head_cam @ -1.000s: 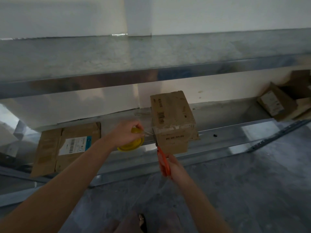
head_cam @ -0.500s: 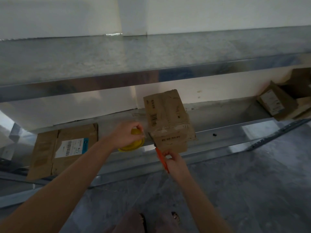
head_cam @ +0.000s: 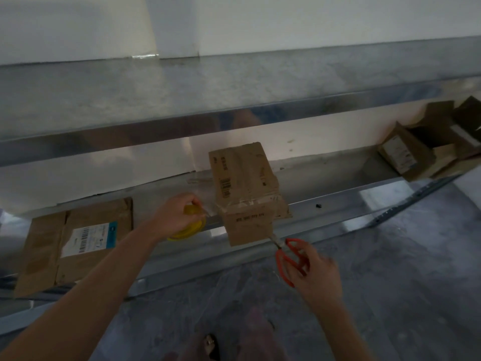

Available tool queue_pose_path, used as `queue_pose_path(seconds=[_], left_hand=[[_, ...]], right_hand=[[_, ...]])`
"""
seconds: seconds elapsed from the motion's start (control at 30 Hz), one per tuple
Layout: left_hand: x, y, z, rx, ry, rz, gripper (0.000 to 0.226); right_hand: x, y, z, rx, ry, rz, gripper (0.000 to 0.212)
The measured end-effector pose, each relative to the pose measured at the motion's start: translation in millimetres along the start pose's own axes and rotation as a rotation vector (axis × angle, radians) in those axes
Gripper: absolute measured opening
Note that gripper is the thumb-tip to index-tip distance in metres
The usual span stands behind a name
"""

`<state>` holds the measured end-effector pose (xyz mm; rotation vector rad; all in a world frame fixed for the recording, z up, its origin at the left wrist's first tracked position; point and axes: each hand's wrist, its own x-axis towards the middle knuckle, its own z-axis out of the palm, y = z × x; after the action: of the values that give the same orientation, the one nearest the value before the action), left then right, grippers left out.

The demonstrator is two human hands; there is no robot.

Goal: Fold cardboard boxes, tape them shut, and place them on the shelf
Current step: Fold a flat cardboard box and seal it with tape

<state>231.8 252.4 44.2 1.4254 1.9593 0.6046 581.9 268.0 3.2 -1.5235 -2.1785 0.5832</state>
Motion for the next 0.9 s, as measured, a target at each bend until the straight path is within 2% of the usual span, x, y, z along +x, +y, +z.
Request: queue_pose_path(seconds=[0.1, 0.17, 0.27, 0.4, 0.57, 0.63, 0.73, 0.8, 0.9], left_hand=[[0, 3, 4, 0.001, 0.028, -0.046, 0.014], [-1, 6, 5, 0.0, 0.042, -0.087, 0.012], [-4, 12, 8, -0.005, 0.055, -0.132, 0.013], [-9, 21, 13, -0.016, 0.099, -0.211, 0.018], [-13, 25, 28, -0.004, 0.173, -0.305, 0.019], [-14, 23, 33, -0.03, 0.182, -0.333, 0.019], [-15, 23, 36, -0.05, 0.174, -0.335, 0.017], [-14, 23, 34, -0.08, 0.177, -0.344, 0.016], [-12, 23, 28, -0.042, 0.151, -0.341, 0.016]], right_hand=[[17, 30, -22, -0.005, 0.176, 0.041, 0.042], [45, 53, -25, 0.009, 0.207, 0.134, 0.04], [102, 81, -14, 0.039, 0.11, 0.296, 0.042], [176, 100, 10, -0.081, -0.122, 0.437, 0.047], [218, 100, 32, -0.124, -0.301, 0.307, 0.05], [224, 98, 38, -0.107, -0.337, 0.252, 0.053], [228, 103, 45, -0.218, -0.378, 0.143, 0.055], [226, 108, 46, -0.269, -0.361, 0.116, 0.055], [208, 95, 39, -0.197, -0.186, 0.028, 0.056]])
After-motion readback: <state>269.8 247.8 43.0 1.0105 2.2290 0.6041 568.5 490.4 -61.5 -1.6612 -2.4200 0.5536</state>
